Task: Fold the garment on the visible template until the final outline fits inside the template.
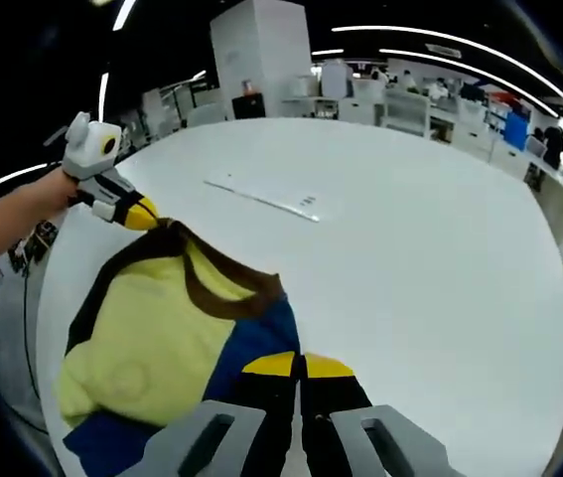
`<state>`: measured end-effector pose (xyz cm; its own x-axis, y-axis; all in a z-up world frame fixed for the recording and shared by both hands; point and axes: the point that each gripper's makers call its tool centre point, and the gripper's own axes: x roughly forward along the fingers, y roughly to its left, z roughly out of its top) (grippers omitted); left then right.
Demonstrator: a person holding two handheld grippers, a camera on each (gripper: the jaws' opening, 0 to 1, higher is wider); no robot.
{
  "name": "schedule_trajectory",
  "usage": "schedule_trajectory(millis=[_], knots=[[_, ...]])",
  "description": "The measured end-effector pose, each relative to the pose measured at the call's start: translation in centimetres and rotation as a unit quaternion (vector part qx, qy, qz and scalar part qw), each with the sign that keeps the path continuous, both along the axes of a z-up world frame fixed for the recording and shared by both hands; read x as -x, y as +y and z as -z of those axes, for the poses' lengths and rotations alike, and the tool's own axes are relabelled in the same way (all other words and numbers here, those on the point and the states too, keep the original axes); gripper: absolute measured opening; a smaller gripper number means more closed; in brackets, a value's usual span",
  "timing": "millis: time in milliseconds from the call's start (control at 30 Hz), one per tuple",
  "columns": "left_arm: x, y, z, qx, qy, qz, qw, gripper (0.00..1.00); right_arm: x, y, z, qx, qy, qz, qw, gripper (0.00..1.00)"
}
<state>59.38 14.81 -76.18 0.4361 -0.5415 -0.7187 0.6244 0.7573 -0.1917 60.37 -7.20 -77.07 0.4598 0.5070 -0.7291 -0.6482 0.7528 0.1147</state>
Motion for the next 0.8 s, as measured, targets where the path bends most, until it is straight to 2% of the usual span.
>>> schedule_trajectory(millis=[233,467,600,800], knots=[[-0.2,0.3,1.0,-0.012,0.007,-0.005,0.9999,0.00,-0.2,0.1,1.0,0.009,0.009,0.004,0.9999,0.00],[-0.6,0.4,1.2,-0.016,0.005,-0.016,0.9997,0.00,-0.3,0.2,1.6,0.014,0.011,0.008,0.9998,0.00],[-0.9,0.6,1.0,-0.022,-0.003,-0.022,0.9995,0.00,-0.4,0.6,1.2,0.017,-0.003,0.005,0.9998,0.00],[-0.7,0.4,-0.3,0.002,-0.011,-0.031,0.9995,0.00,-0.7,1.0,0.0,-0.007,-0.013,0.021,0.9997,0.07]])
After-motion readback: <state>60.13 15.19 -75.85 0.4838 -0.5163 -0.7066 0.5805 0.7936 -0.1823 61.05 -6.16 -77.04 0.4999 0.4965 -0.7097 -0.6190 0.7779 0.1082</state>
